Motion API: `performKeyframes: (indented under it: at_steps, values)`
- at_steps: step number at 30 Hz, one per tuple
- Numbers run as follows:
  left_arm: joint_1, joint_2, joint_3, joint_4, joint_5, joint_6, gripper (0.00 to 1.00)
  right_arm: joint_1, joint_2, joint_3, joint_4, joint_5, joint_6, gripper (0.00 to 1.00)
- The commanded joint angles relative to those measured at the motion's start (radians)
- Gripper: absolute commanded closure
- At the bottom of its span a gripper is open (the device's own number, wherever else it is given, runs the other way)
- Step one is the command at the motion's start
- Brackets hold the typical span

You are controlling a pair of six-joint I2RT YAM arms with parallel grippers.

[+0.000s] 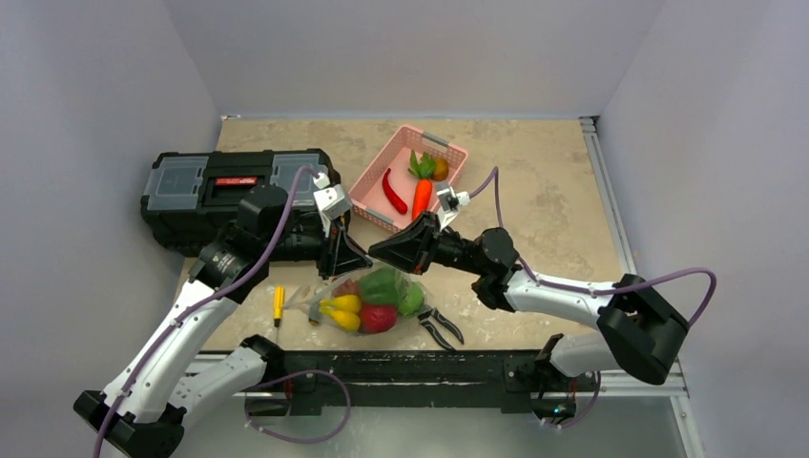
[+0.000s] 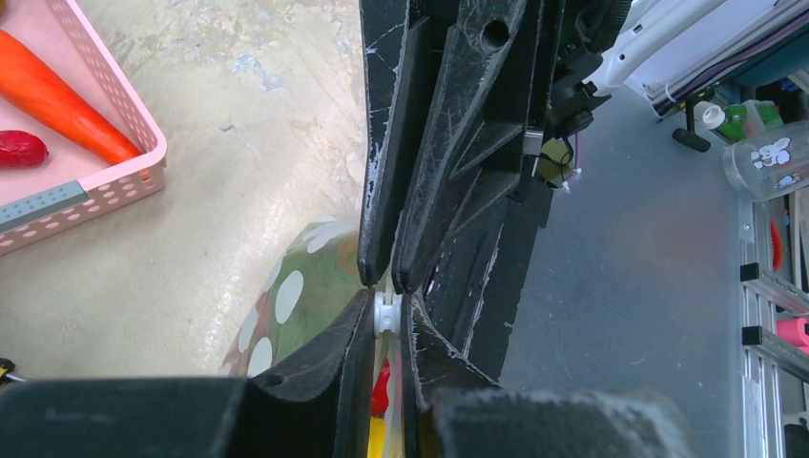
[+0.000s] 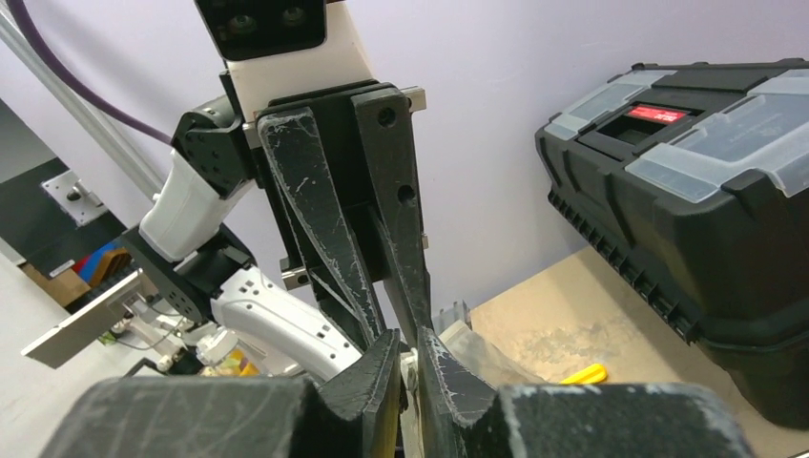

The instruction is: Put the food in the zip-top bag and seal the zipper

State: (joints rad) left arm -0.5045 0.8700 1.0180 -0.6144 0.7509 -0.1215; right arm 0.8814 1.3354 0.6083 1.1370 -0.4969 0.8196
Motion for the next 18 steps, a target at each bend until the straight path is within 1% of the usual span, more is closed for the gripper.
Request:
performKeyframes:
  at_steps: [1,11,13,14,15,16,18]
  values:
    - [0.004,-0.021,0.005,0.068,0.021,-0.020,1.00,0.011,0.004,-0.010,0.088,0.051,-0.023,0.85]
    - [0.005,-0.022,0.003,0.068,0.017,-0.017,1.00,0.021,0.051,-0.019,0.137,0.021,-0.032,0.83]
    - [0.004,-0.021,0.002,0.065,0.017,-0.017,1.00,0.022,0.060,-0.020,0.145,0.018,-0.035,0.87]
    - [0.005,-0.022,0.003,0.065,0.018,-0.017,1.00,0.023,0.060,-0.024,0.151,0.022,-0.037,0.95]
    - [0.004,-0.021,0.002,0.065,0.018,-0.017,1.00,0.024,0.060,-0.027,0.156,0.031,-0.037,1.00]
    - [0.004,-0.019,0.003,0.065,0.017,-0.017,1.00,0.026,0.057,-0.032,0.153,0.048,-0.039,1.00]
    - [0.005,-0.019,0.004,0.063,0.011,-0.019,1.00,0.040,0.033,-0.053,0.104,0.161,-0.056,1.00]
